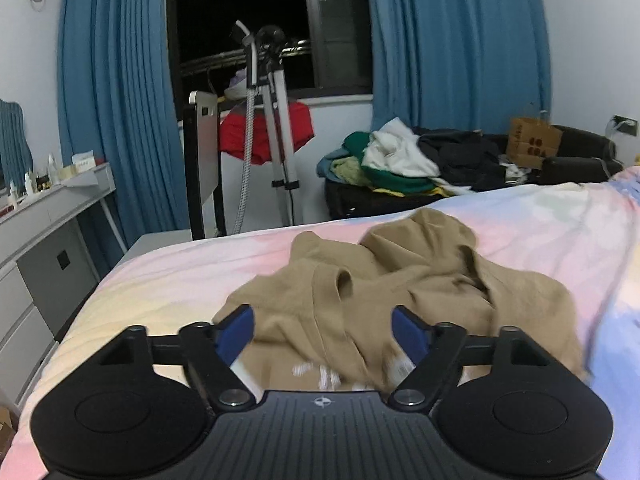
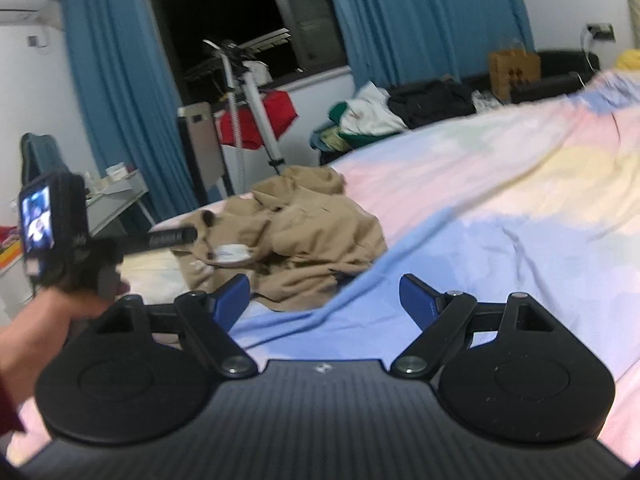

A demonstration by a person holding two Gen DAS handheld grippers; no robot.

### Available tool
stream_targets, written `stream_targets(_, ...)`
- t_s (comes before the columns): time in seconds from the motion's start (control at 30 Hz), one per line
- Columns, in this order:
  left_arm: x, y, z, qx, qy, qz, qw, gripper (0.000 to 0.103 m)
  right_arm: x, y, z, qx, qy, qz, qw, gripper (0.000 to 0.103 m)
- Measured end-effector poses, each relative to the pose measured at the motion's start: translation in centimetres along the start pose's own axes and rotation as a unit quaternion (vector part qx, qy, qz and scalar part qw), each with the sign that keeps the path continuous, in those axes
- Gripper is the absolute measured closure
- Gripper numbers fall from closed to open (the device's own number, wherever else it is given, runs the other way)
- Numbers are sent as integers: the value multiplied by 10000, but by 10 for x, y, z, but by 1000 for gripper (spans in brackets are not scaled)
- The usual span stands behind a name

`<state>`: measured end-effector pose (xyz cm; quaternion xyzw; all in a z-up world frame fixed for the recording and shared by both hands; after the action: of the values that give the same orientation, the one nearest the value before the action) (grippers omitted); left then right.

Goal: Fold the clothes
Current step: 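Grasp the tan T-shirt edge with the left gripper while the right gripper grasps another edge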

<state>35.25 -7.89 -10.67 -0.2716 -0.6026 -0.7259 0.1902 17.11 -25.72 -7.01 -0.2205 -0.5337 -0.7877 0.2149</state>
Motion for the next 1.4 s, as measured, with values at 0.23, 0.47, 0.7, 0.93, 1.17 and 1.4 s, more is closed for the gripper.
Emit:
stream_targets(0.23, -58, 14, 11, 29, 30, 237, 9997, 81, -29, -4, -6, -129, 53, 172, 9998, 20)
stream_targets(0.47, -10, 13, 21, 306, -382, -334, 9982, 98, -50, -5, -5, -70, 11, 273, 9996, 20)
stream_targets(0.7, 103, -6, 35, 415, -968, -791, 9913, 99, -22, 4, 21, 403, 414, -264, 9980, 20)
stream_targets(0.93, 167, -40, 58, 790, -1473, -771, 9829, 98, 22, -5, 89, 1850, 1237, -696, 9724, 20)
stream_targets(1.17, 170, -60, 78, 1182, -1972, -503, 9719, 97, 33, -14, 168, 3645, 1536, -720, 9156, 20)
stream_targets(1.4, 161, -69, 89, 1002, -1987, -170, 9748, 96, -17, -19, 212, 4990, 1477, -385, 8531, 20)
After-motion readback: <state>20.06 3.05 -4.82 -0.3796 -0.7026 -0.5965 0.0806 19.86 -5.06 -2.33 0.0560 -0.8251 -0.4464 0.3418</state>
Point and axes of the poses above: each gripper's, at about its wrist camera, not at the fingertips, and x roughly against the way its jaws point, z to its left, y to its top, the point moved 10 cm from there along -x, roughly the way its jaws point, and after that the axes turned 12 degrees about z, right-handed, at the moved point
